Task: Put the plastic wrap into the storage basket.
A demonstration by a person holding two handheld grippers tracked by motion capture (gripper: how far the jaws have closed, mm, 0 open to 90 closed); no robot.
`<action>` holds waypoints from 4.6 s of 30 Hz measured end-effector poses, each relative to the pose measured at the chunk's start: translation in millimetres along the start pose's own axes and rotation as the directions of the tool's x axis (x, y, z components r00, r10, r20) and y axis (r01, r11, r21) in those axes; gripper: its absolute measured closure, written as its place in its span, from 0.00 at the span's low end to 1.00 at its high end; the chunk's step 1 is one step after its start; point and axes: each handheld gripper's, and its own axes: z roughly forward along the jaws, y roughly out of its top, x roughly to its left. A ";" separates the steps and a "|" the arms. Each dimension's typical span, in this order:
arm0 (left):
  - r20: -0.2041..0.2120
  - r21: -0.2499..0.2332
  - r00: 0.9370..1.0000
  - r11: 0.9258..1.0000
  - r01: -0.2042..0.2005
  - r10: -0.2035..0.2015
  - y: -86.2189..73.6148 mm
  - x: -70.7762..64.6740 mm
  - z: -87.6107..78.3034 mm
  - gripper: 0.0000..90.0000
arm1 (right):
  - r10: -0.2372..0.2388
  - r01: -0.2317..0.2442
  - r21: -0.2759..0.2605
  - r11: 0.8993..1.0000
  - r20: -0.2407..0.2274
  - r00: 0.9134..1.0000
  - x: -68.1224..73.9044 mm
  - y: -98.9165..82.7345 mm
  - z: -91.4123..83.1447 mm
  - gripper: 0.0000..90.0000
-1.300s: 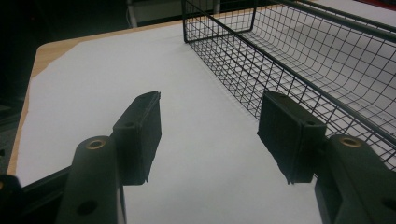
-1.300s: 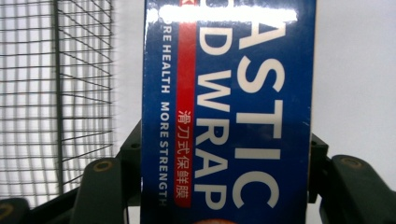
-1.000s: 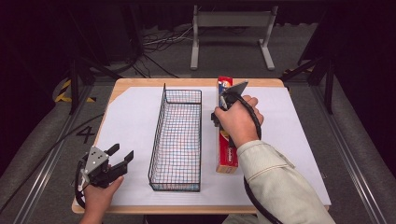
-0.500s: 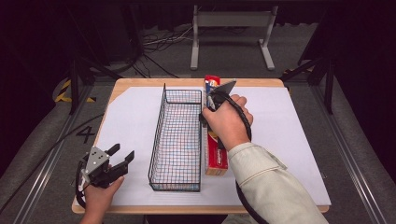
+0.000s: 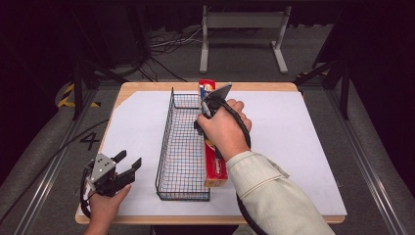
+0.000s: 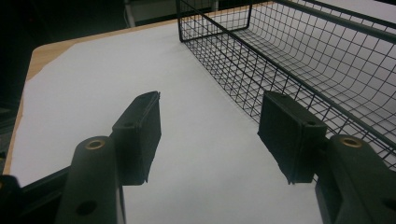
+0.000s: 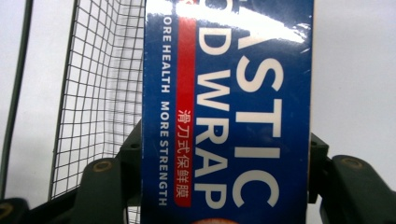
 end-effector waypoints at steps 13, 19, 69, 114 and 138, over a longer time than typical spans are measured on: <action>-0.001 -0.002 1.000 1.000 0.000 0.000 -0.1 -0.2 0.7 0.44 | -0.024 0.024 -0.002 1.000 -0.029 0.999 18.7 -3.9 4.5 0.44; -0.002 -0.005 1.000 1.000 0.004 -0.004 -0.3 0.4 -0.1 0.44 | -0.030 0.030 -0.001 1.000 -0.035 0.999 33.2 -6.7 9.4 0.44; -0.007 -0.008 1.000 1.000 0.000 0.000 -0.3 1.7 -1.0 0.44 | 0.076 -0.076 -0.025 0.997 -0.002 0.997 31.1 -8.0 74.9 0.44; -0.007 -0.012 1.000 1.000 0.006 -0.006 -0.4 1.7 -1.5 0.44 | 0.034 -0.032 -0.021 0.999 0.112 0.993 43.8 -8.8 101.4 0.43; -0.010 -0.014 1.000 1.000 0.003 -0.003 -0.5 1.7 -2.0 0.44 | 0.051 -0.051 -0.012 0.999 0.045 0.998 41.4 -6.9 89.2 0.31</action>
